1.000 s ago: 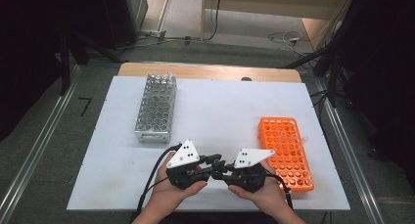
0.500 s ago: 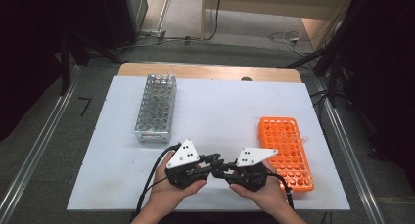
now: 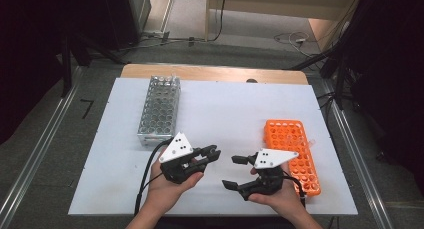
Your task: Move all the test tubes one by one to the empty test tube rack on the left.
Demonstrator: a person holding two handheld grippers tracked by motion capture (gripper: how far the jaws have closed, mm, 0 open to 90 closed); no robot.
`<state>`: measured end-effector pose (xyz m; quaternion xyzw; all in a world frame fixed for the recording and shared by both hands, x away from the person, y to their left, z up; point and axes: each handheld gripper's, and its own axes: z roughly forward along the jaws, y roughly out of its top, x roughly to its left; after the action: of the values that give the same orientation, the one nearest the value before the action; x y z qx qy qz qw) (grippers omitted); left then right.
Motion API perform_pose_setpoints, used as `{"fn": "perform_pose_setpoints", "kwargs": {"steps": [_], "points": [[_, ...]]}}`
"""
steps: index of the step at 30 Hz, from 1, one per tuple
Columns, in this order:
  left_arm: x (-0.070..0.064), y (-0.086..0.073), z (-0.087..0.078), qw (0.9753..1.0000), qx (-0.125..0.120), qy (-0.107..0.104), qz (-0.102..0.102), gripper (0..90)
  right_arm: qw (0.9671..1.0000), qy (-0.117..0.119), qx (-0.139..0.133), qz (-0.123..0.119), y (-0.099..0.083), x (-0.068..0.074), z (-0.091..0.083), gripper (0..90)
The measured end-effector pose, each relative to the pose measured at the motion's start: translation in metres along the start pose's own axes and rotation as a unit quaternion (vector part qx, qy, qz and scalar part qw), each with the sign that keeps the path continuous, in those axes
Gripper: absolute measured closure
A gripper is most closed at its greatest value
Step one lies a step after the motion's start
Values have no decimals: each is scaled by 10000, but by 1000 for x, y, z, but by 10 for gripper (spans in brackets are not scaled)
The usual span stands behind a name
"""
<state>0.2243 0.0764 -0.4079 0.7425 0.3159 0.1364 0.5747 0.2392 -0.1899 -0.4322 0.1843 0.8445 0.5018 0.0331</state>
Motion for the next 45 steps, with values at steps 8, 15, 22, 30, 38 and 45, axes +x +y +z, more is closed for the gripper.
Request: {"fn": "perform_pose_setpoints", "kwargs": {"steps": [8,15,22,30,38,45], "points": [[23,9,-5,9995,-66,311,-16,766,9996,-134,-132,195,-11,-10,-24,0],[47,17,-8,9980,-88,619,-35,766,9986,-375,-214,318,-19,-16,-42,0],[74,24,-8,9955,-156,928,-122,766,9970,-603,-250,407,-27,-21,-57,0],[109,38,-4,9920,-290,1186,-323,766,9947,-809,-262,584,-42,-28,-78,0],[144,46,6,9862,-247,1590,-391,766,9931,-911,-292,673,-48,-33,-86,0],[171,48,12,9802,-258,1897,-502,766,9934,-902,-284,656,-49,-34,-85,0]]}}
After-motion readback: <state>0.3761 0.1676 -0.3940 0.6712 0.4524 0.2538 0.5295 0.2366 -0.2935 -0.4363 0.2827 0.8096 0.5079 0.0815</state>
